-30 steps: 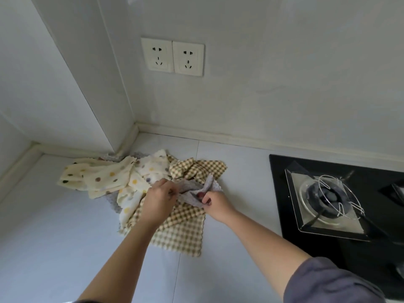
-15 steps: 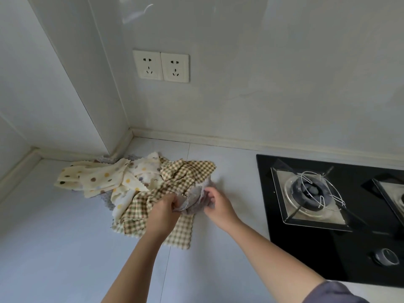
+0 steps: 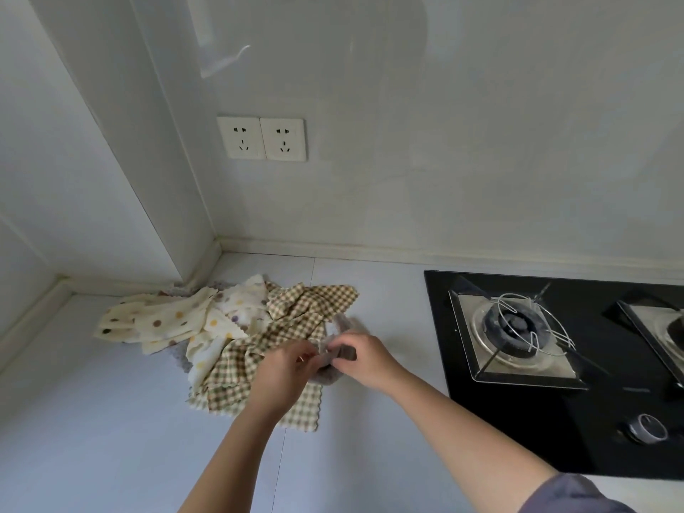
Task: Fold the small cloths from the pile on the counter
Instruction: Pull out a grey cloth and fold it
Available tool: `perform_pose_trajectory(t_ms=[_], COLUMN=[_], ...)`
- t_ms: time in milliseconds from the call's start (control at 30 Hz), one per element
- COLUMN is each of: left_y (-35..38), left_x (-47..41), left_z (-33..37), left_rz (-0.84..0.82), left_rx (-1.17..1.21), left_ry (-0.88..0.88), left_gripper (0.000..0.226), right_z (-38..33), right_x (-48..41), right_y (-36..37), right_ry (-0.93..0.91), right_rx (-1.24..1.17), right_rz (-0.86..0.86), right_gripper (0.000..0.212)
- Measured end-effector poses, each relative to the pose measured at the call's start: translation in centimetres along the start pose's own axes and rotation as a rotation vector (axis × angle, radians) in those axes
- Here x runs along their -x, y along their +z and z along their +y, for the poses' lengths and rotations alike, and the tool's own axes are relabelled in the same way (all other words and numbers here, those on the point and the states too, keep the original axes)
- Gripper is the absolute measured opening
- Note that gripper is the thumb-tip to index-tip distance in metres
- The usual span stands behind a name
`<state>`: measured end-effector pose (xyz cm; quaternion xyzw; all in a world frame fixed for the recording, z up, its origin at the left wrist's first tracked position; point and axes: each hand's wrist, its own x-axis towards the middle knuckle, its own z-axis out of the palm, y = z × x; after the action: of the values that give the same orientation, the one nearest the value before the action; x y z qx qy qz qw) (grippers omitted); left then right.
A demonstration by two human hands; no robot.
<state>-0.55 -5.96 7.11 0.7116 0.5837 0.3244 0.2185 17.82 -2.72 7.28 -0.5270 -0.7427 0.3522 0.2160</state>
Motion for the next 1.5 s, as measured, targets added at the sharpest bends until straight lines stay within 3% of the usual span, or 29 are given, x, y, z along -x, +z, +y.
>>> perform_pose_trajectory(t_ms=[133, 400, 533, 600, 767, 867, 967, 1033, 1133, 1267, 1400, 1500], left_y=[-0.1, -1.5, -2.6, -2.9, -3.4, -3.8, -3.0, -2.7, -3.1, -3.6, -4.1, -4.2], left_x=[-0.2, -0.3, 0.1, 0.1, -0.6, -1.2, -2.1, -2.1, -1.8, -1.6, -1.5, -1.3], left_z=[0.5, 1.1, 1.4, 1.3, 2.2, 4.2, 5.8, 6.2, 6.9, 7.7, 7.2, 7.1], left_rz=[0.075, 0.187, 0.066, 0.003, 0.053, -0.182, -0.304, -0.334, -0.405, -0.363, -0.282, -0.226], left_rx=[-0.067, -0.063, 0.048, 0.008, -0.054, 0.15, 0.09, 0.267, 0.72, 1.21, 1.417, 1.503], left_ry=[0.02, 0.008, 0.128, 0.178, 0.142, 0.043, 0.003, -0.085, -0.307, -0.637, -0.719, -0.723], left_gripper=[0.002, 0.023, 0.008, 0.016, 0.013, 0.024, 0.022, 0.027, 0.036, 0.037, 0.05, 0.053], right_z=[-0.5, -0.9, -1.1, -1.5, -2.9, -3.8, -4.7, -4.5, -3.0, -1.1, 0.0, 0.8], right_x=[0.6, 1.2, 1.6, 1.8, 2.2, 2.3, 2.0, 1.7, 1.5, 2.3, 3.0, 3.4], right_y=[0.0, -2.0, -3.4, -4.1, -6.1, -6.8, -7.1, -7.1, -6.9, -5.9, -4.7, -4.2], right_ry=[0.045, 0.02, 0.044, 0.036, -0.041, -0.083, -0.103, -0.056, 0.079, 0.361, 0.703, 0.819], right_rx=[-0.071, -0.171, -0.256, -0.319, -0.415, -0.453, -0.451, -0.441, -0.436, -0.514, -0.703, -0.884], right_rz=[0.051, 0.161, 0.28, 0.339, 0.389, 0.343, 0.31, 0.333, 0.372, 0.269, 0.073, 0.001], right_gripper=[0.01, 0.01, 0.021, 0.022, 0.013, 0.009, 0.004, 0.006, 0.013, 0.007, 0.036, 0.049])
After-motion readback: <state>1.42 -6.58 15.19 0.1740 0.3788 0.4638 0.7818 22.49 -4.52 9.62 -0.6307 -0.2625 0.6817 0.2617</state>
